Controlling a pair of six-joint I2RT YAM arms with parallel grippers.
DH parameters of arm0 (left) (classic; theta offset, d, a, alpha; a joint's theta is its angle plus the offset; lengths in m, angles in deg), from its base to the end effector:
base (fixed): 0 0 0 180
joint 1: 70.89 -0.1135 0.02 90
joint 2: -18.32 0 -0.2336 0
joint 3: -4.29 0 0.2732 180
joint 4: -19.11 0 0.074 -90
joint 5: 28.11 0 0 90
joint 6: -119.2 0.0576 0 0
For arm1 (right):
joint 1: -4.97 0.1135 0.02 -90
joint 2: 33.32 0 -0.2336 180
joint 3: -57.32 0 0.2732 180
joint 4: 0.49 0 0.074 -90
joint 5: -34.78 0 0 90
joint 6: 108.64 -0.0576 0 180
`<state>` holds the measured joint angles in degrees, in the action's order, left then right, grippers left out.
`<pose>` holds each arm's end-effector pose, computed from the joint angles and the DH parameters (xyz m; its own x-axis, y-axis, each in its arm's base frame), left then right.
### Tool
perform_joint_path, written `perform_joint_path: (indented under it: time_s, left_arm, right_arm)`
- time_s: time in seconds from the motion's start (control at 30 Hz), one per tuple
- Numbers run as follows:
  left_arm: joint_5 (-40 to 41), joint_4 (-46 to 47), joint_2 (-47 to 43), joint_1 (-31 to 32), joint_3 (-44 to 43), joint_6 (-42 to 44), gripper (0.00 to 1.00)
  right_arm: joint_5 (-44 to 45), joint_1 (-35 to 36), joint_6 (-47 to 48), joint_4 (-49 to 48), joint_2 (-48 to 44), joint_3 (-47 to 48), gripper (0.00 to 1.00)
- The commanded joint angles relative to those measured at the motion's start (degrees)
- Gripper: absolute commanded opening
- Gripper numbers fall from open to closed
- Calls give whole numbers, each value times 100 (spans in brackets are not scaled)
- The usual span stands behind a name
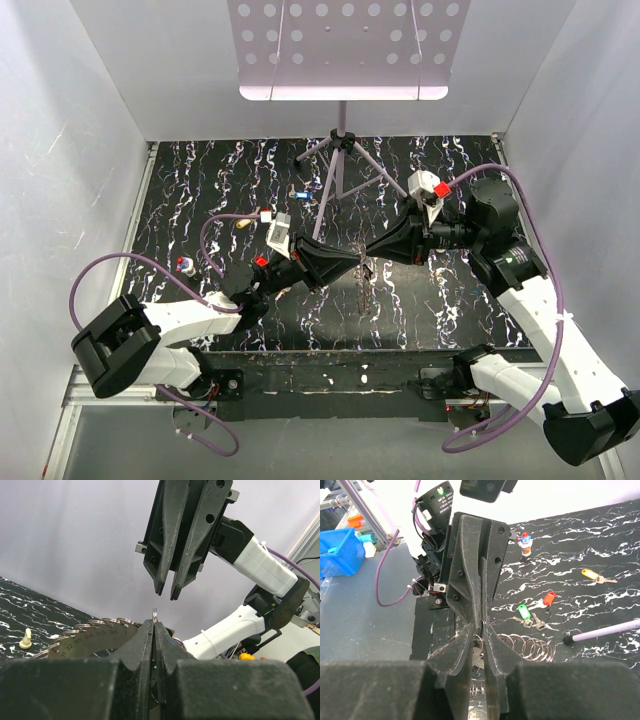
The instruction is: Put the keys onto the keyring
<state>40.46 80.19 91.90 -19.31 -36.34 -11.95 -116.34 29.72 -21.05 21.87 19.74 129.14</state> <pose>0.1673 -0.2448 0.2491 -0.3911 -0.4927 -0.7774 0.8927 0.0024 -0.4506 0.1968 0.1462 0.3817 -0.0988 -0.0232 -0.9948 -0.9926 0.0738 0.0969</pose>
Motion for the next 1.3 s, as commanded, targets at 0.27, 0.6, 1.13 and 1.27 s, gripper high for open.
perform_joint_path:
  time_s: [0.27,0.6,1.13,1.27]
  left_arm:
    - [16,1247,-256,-15,-211,63,0]
    - [43,1202,-309,-7,-203,98,0]
    - [7,1194,-283,-16,-229,72,0]
    - [-10,1185,-274,-7,-229,54,0]
  right_arm:
    - [-14,161,-84,193,91,-42,18]
    - [-75,196,-75,386,108,-69,18]
    - [-303,258,-356,26,196,-104,4]
    - [-409,276,-365,-44,196,-121,1]
